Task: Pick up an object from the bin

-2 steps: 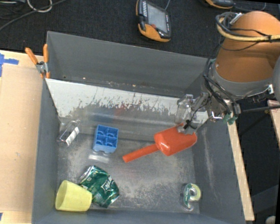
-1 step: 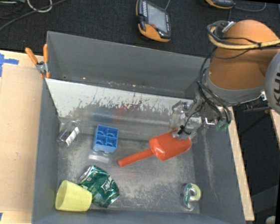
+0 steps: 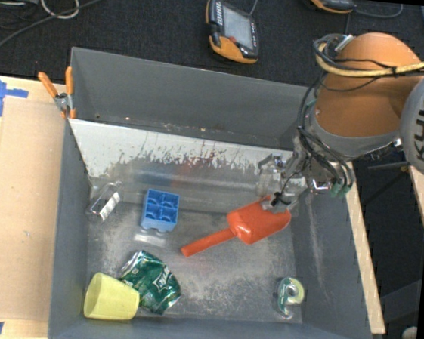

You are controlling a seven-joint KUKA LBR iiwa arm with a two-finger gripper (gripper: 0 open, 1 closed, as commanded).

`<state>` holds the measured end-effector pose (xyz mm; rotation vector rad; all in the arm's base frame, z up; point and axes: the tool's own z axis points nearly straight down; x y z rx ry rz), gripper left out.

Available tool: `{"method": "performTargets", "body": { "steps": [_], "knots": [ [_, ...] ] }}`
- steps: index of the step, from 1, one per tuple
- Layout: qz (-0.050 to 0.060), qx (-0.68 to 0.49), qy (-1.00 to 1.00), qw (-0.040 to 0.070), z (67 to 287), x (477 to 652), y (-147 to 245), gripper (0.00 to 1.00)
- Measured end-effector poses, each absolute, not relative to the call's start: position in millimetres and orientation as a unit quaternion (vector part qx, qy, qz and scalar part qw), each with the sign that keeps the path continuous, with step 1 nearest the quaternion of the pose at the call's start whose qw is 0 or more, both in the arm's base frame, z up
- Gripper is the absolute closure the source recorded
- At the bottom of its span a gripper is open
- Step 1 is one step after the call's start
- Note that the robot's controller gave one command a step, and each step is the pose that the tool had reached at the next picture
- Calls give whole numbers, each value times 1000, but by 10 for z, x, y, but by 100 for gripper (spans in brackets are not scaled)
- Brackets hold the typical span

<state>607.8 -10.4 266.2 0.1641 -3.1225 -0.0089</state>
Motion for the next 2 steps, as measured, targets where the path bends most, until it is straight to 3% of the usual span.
{"method": "performTargets", "body": {
  "steps": [1, 2],
  "knots": [
    [-3, 14, -1000, 8, 2434, 6069, -226, 100],
    [-3, 50, -999, 7, 2459, 6107, -168, 100]
  ]
}}
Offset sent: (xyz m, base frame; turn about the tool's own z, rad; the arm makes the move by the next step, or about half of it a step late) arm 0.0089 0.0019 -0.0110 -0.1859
